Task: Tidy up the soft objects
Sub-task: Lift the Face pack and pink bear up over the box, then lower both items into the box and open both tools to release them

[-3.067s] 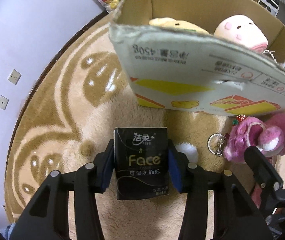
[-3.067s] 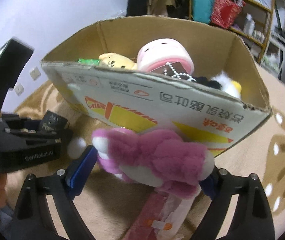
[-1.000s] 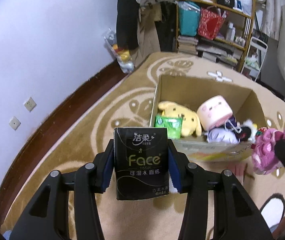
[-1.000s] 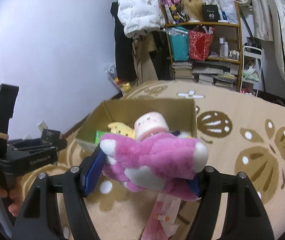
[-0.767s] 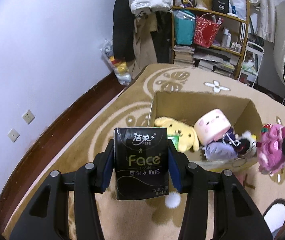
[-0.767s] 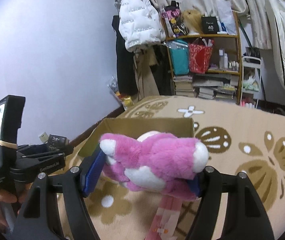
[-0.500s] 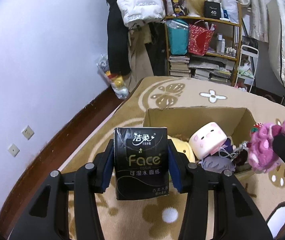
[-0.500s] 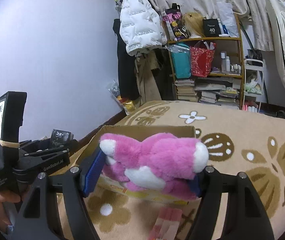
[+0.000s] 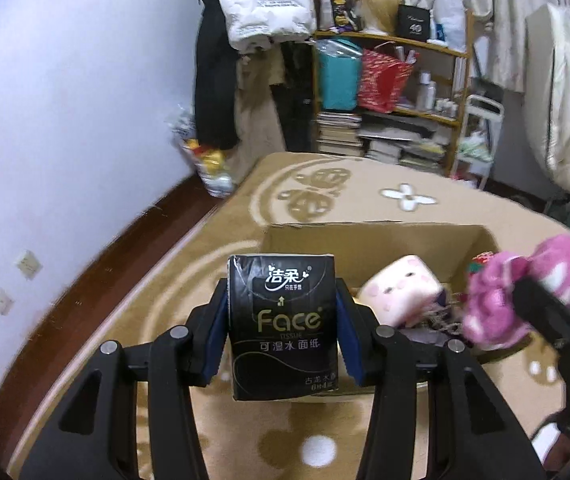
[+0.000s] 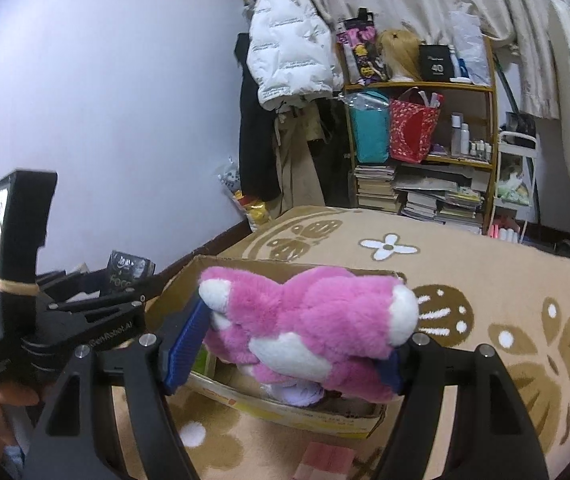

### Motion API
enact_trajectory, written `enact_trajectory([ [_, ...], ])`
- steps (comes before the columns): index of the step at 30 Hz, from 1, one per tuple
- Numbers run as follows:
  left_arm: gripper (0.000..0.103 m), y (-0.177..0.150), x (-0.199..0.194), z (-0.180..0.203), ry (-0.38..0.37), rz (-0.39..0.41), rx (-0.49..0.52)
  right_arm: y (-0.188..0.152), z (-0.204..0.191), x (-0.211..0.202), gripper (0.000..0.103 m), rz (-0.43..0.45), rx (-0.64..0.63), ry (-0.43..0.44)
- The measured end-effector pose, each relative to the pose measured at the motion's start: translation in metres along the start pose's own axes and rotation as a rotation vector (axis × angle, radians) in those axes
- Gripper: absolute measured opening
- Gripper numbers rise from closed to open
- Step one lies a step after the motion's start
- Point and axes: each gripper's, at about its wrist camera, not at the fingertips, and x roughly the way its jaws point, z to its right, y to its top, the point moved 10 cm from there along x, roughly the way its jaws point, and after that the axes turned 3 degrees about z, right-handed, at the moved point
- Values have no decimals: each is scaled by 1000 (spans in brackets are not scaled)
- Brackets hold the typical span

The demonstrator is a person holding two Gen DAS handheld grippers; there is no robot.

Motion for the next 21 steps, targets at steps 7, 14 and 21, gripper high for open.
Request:
enact_trajectory([
  [7, 47, 0, 5, 3, 2, 6, 8, -9, 3, 8, 78, -15, -8, 0],
  [14, 47, -2, 8, 4, 7, 0, 13, -15, 4, 15, 78, -26, -15, -7],
  [21, 47, -5, 15, 3, 18, -20, 17, -17, 8, 20, 79, -38, 4, -6],
])
